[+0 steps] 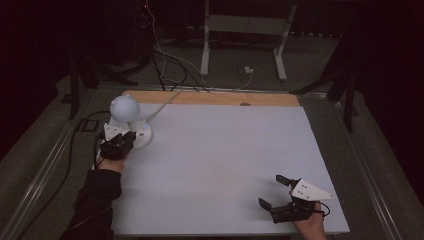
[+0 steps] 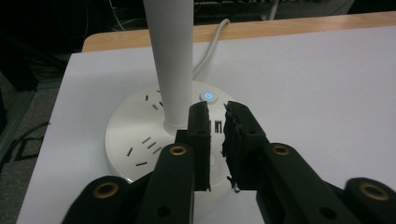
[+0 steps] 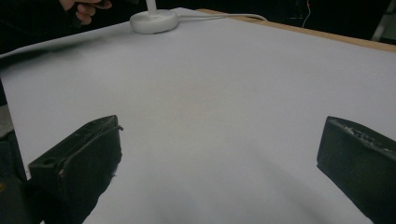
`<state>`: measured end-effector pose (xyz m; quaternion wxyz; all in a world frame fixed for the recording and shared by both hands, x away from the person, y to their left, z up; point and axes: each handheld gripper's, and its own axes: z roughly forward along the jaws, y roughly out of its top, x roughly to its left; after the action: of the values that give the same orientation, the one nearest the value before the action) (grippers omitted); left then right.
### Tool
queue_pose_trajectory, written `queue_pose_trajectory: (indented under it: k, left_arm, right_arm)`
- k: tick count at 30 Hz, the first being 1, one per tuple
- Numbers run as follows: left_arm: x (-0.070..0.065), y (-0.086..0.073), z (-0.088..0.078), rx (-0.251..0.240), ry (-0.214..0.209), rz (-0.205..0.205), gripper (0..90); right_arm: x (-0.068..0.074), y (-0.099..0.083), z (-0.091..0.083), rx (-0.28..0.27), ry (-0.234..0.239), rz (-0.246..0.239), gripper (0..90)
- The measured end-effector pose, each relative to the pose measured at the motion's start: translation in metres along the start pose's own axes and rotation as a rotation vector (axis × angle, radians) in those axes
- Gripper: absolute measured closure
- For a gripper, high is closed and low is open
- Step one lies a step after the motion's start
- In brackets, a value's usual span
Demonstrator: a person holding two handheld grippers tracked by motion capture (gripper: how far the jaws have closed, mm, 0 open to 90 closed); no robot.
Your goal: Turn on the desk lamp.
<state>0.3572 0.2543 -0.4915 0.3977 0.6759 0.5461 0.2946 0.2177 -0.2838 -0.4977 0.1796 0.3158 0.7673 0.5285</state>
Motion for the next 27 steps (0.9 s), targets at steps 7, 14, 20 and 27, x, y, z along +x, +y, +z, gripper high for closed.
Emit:
queue_pose_trajectory:
  k: [7, 14, 20, 27]
  left_arm:
    - [0.005, -0.003, 0.006, 0.019, -0.013, -0.01, 90.0]
    - [0.007, -0.006, 0.011, 0.031, -0.027, 0.008, 90.0]
    - [0.007, -0.008, 0.016, 0.041, -0.025, 0.016, 90.0]
    - [0.007, -0.01, 0.02, 0.045, -0.032, 0.015, 90.0]
  right_arm:
    - [0.0, 0.0, 0.0, 0.001, 0.001, 0.0, 0.0]
    - [0.0, 0.0, 0.0, 0.002, 0.001, -0.001, 0.0]
    - [0.0, 0.0, 0.001, 0.002, 0.0, -0.002, 0.0]
    - [0.0, 0.0, 0.001, 0.002, 0.002, 0.0, 0.0]
